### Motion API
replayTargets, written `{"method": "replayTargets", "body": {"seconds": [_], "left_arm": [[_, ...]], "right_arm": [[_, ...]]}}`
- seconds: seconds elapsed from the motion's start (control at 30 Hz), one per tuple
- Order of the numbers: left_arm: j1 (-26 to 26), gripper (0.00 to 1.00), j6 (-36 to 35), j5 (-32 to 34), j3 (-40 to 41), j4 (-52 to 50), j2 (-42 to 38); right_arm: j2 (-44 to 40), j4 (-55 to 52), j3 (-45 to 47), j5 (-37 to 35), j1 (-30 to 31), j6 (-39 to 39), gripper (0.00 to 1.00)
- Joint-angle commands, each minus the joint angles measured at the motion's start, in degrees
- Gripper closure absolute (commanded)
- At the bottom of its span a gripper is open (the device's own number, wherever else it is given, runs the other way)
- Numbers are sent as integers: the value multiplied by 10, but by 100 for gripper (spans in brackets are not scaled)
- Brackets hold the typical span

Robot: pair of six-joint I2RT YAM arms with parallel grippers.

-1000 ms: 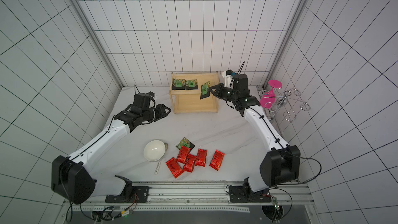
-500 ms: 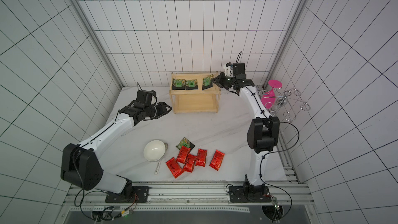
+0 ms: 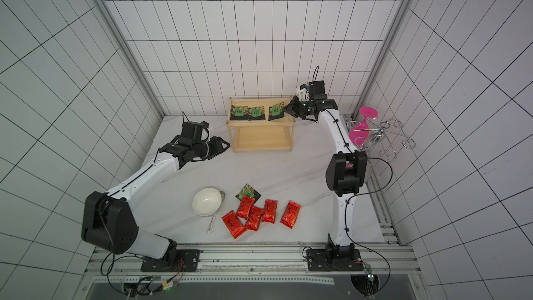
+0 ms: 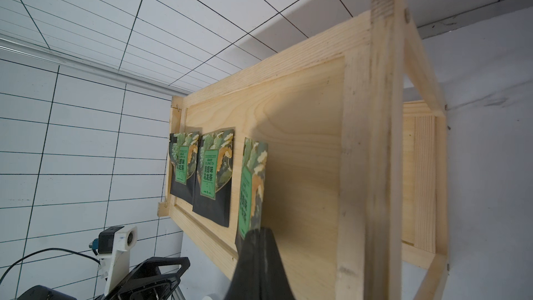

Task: Place the tea bags on the shelf by color
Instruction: Place the tea bag on the shelf.

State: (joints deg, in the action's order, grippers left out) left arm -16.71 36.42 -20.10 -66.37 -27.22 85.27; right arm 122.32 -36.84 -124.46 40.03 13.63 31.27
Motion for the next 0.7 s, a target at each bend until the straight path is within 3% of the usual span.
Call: {"method": "replayTargets", "body": {"seconds": [0.0, 0.4, 0.67], "left_arm": [[4, 49, -2, -13, 9, 19, 0], [8, 48, 0, -18, 15, 25, -6], [8, 48, 2, -18, 17, 27, -18]], "right_arm": [[21, -28, -45, -3, 8, -17, 98], [64, -49, -106, -15, 16, -23, 91], [79, -89, -153, -29, 14, -32, 76]]}}
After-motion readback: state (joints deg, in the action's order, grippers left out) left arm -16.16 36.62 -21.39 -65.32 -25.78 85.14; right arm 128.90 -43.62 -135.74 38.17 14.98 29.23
